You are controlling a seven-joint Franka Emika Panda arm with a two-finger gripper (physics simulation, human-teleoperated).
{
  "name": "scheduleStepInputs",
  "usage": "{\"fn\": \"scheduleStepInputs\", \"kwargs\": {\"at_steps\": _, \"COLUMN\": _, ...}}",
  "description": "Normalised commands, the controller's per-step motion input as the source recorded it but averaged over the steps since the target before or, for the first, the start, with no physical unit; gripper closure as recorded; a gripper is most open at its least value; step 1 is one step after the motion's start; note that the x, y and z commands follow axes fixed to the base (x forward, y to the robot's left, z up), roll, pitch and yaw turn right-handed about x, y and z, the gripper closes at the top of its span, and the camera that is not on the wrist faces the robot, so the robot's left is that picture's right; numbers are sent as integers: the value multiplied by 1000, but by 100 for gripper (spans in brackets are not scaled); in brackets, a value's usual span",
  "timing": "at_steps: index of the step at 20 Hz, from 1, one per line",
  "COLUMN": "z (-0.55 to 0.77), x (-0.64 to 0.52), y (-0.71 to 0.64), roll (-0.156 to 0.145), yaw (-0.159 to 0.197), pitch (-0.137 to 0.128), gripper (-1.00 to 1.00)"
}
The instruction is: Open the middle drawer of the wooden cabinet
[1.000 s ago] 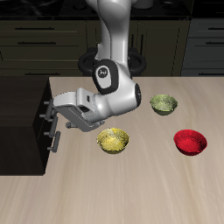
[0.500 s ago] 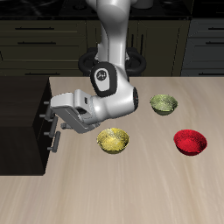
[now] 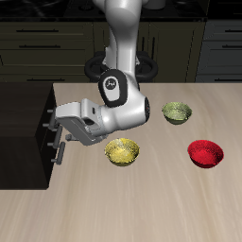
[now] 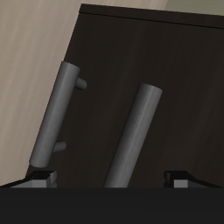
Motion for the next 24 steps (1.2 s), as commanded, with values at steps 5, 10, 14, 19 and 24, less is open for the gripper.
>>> {"fn": "scheduleStepInputs", "kwargs": {"at_steps": 5, "z": -119, "x": 50, "y": -66, "roll": -12, "yaw": 15, "pitch": 24, "gripper": -100}}
{"fn": "scheduleStepInputs", "kwargs": {"at_steps": 10, "z": -14, "x": 51, "y": 29, "roll": 4, "yaw": 20, "pitch": -19, "gripper": -100}}
{"fn": "scheduleStepInputs", "kwargs": {"at_steps": 14, "z": -65, "x": 52, "y": -51, "roll": -25, "yaw": 9, "pitch": 1, "gripper": -100}}
{"fn": "scheduleStepInputs", "kwargs": {"at_steps": 19, "z": -94, "x": -12, "y": -75, "roll": -21, "yaw": 12, "pitch": 23, "gripper": -100}}
{"fn": "scheduleStepInputs", "kwargs": {"at_steps": 24, "z": -50, "x": -16, "y": -57, "roll": -15, "yaw": 4, "pitch": 11, "gripper": -100}}
